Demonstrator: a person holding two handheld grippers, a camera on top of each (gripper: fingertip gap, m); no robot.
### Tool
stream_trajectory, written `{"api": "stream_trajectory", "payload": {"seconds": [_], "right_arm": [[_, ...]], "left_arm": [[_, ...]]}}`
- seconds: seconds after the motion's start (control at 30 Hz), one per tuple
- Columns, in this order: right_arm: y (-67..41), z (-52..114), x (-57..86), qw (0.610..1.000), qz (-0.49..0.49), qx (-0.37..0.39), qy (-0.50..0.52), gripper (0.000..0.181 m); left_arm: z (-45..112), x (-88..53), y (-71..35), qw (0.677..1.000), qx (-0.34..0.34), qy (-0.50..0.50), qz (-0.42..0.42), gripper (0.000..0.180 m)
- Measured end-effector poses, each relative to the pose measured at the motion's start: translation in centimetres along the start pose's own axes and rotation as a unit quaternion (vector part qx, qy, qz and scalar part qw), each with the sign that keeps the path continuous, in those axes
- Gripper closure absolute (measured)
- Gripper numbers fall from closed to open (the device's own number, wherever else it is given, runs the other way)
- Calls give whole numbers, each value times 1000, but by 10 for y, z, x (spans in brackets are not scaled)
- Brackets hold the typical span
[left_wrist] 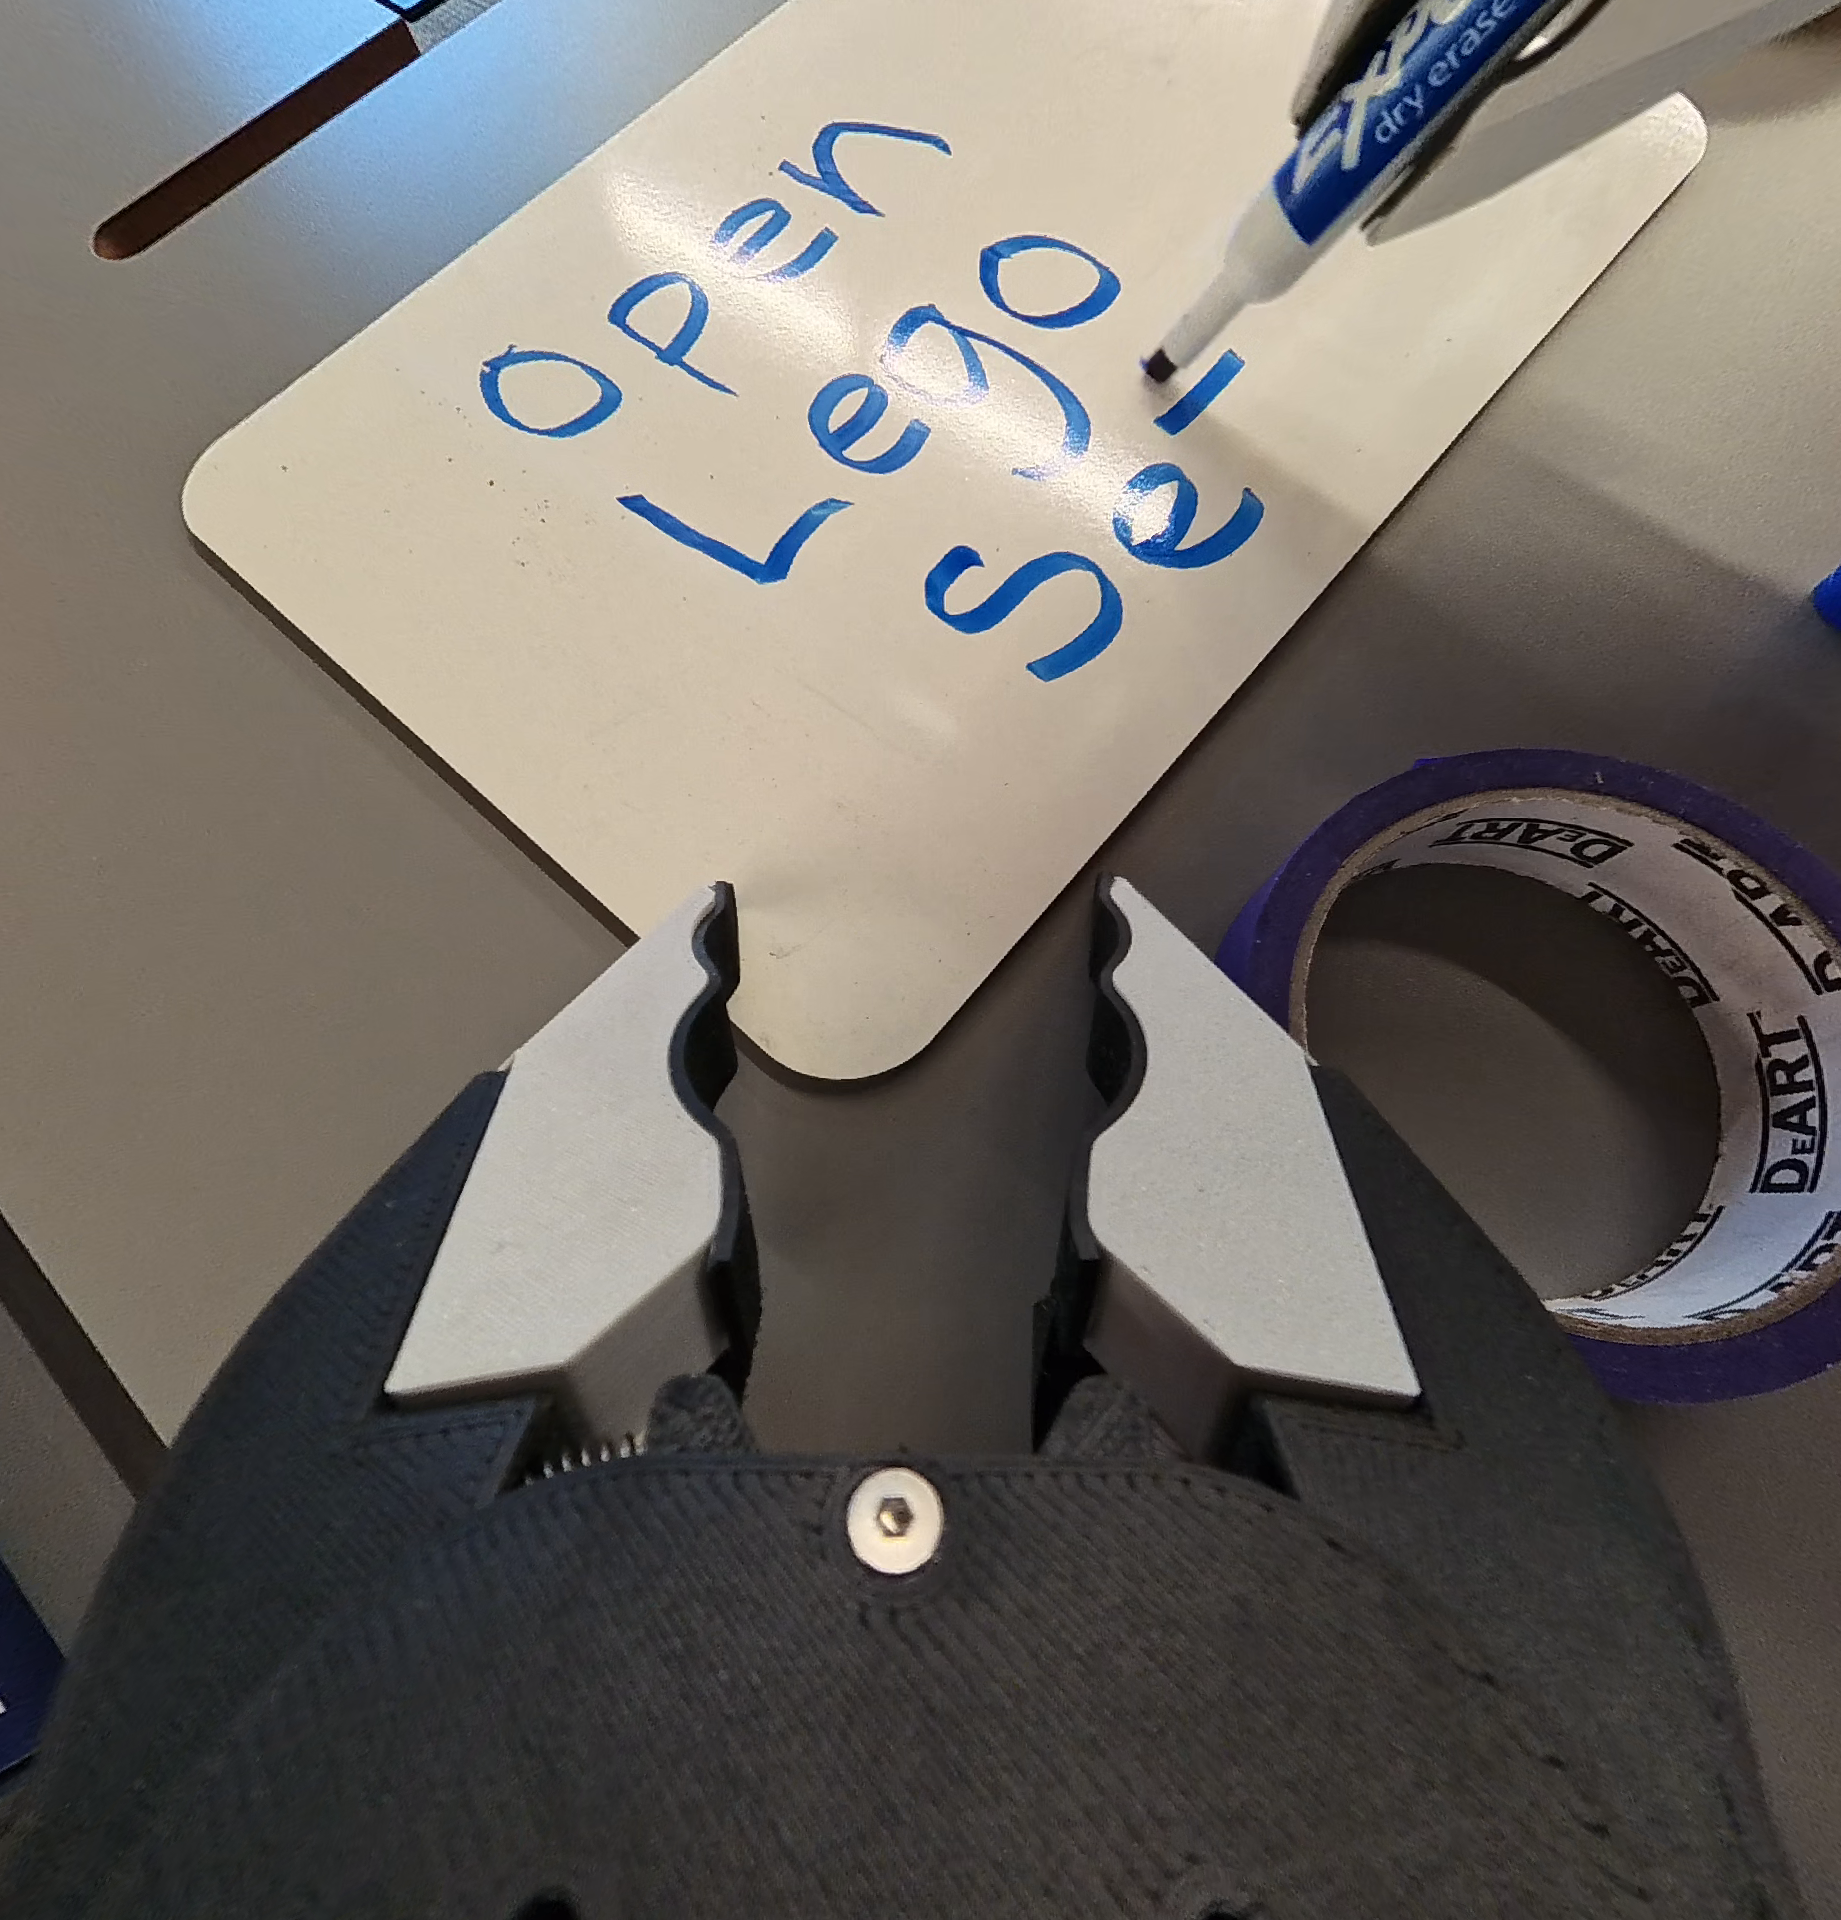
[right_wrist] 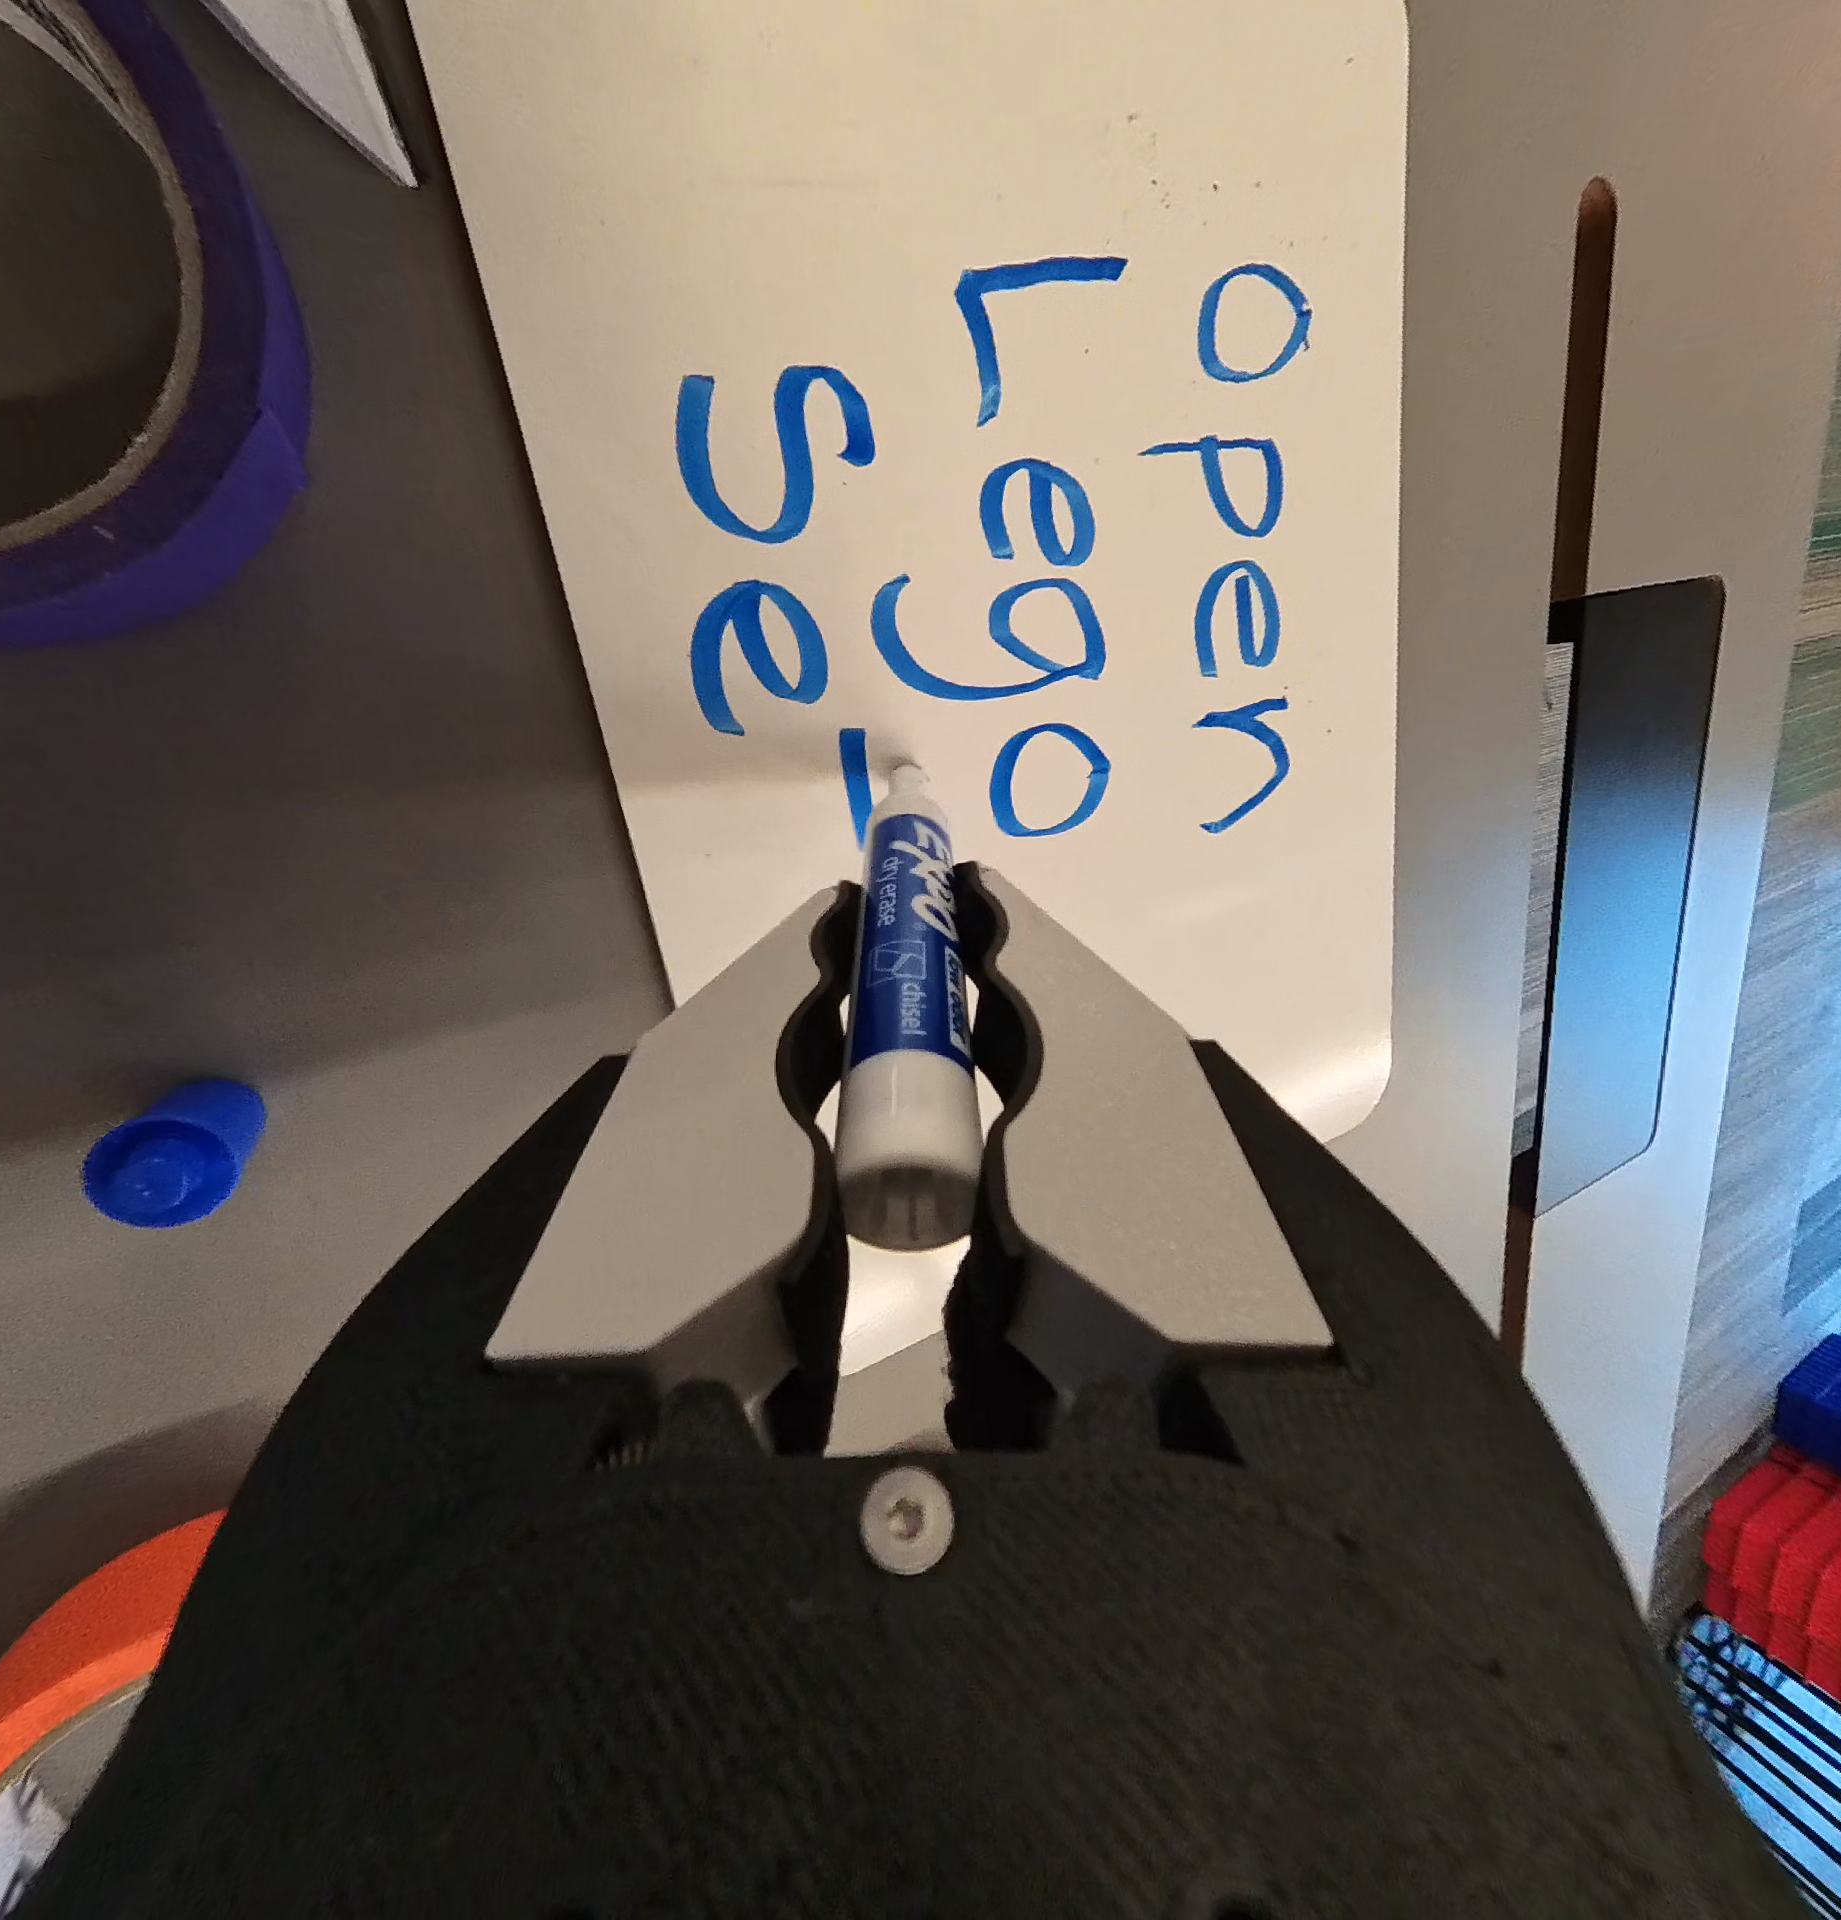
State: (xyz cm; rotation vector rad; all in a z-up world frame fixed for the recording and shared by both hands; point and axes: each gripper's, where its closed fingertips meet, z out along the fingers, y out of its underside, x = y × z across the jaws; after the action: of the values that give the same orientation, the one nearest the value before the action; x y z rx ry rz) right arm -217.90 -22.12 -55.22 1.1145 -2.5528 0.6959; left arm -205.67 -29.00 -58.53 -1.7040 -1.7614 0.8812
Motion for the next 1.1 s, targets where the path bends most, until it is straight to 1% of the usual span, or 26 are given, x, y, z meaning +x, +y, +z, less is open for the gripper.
{"api": "stream_trajectory", "payload": {"seconds": [0.37, 0.43, 0.53, 0.63, 0.73, 0.9, 1.1], "right_arm": [[1, -18, -34, 1000, -9, -6, -25, 163], [1, -18, -35, 1000, -6, -2, -21, 163], [-2, -28, -21, 1000, 0, 23, 18, 163], [24, -30, -10, 999, 6, -19, 25, 163], [41, -28, -5, 999, -9, -38, 20, 163], [40, -26, -6, 999, -37, -38, 13, 163], [21, -23, -5, 998, -56, -18, 9, 163]], "left_arm": [[0, 0, 0, 1000, 0, 0, 0, 113], [0, 0, 0, 1000, 0, 0, 0, 113], [0, 0, 0, 1000, 0, 0, 0, 113], [0, 0, 0, 1000, 0, 0, 0, 113], [0, 0, 0, 1000, 0, 0, 0, 113], [0, 0, 0, 1000, 0, 0, 0, 113], [0, 0, 0, 1000, 0, 0, 0, 113]]}}
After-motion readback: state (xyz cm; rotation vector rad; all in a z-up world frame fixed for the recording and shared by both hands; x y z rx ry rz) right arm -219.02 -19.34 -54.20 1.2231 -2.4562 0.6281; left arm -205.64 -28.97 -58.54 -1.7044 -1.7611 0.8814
